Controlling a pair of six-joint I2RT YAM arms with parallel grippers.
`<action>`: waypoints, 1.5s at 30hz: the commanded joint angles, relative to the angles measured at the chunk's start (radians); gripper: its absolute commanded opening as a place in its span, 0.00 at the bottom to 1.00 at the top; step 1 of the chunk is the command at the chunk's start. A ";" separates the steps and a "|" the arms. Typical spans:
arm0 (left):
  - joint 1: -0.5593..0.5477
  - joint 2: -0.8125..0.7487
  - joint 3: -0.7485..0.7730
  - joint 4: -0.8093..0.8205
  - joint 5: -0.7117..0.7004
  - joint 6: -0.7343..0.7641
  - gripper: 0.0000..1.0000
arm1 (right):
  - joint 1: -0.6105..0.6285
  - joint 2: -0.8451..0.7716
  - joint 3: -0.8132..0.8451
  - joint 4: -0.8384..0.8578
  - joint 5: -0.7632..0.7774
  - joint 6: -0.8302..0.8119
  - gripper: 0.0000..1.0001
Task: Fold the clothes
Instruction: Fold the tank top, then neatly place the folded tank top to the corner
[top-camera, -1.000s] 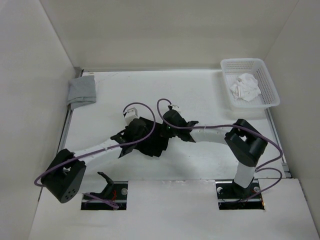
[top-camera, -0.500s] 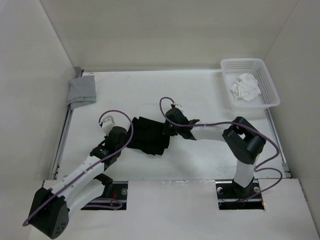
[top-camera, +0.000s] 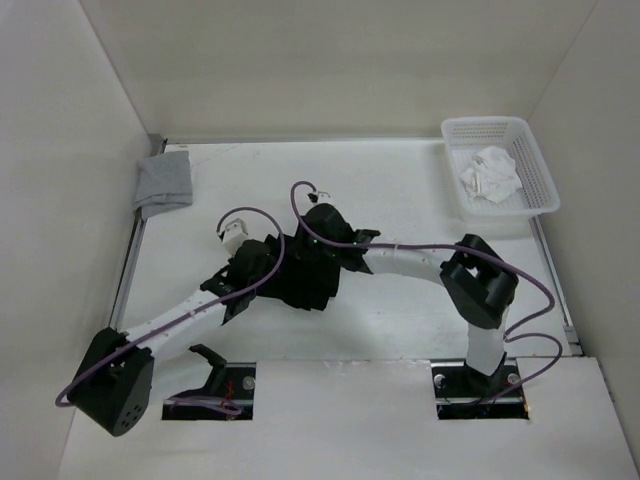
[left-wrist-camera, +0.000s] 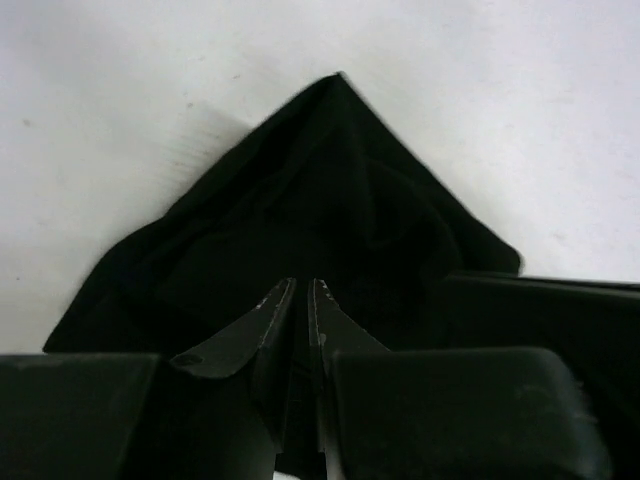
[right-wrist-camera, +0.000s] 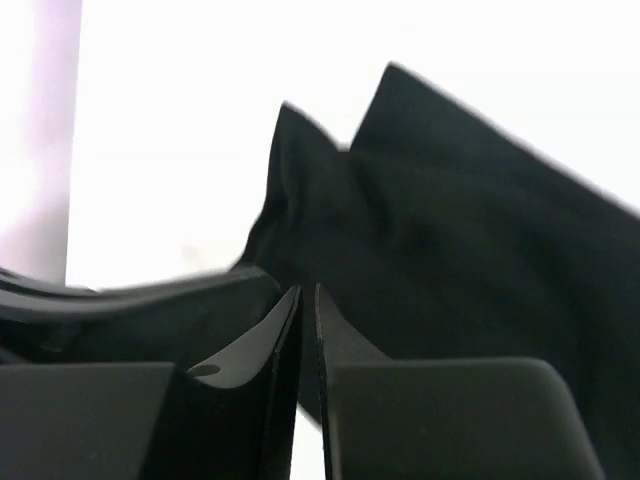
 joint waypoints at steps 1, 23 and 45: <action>0.062 0.045 -0.056 0.172 0.017 -0.031 0.10 | -0.049 0.097 0.094 0.025 -0.033 -0.023 0.13; 0.276 -0.226 -0.160 0.082 0.202 0.008 0.23 | -0.176 0.072 0.108 0.040 -0.159 -0.010 0.41; 0.236 0.226 -0.137 0.320 0.460 0.095 0.65 | -0.173 -0.571 -0.559 0.215 -0.126 -0.077 0.66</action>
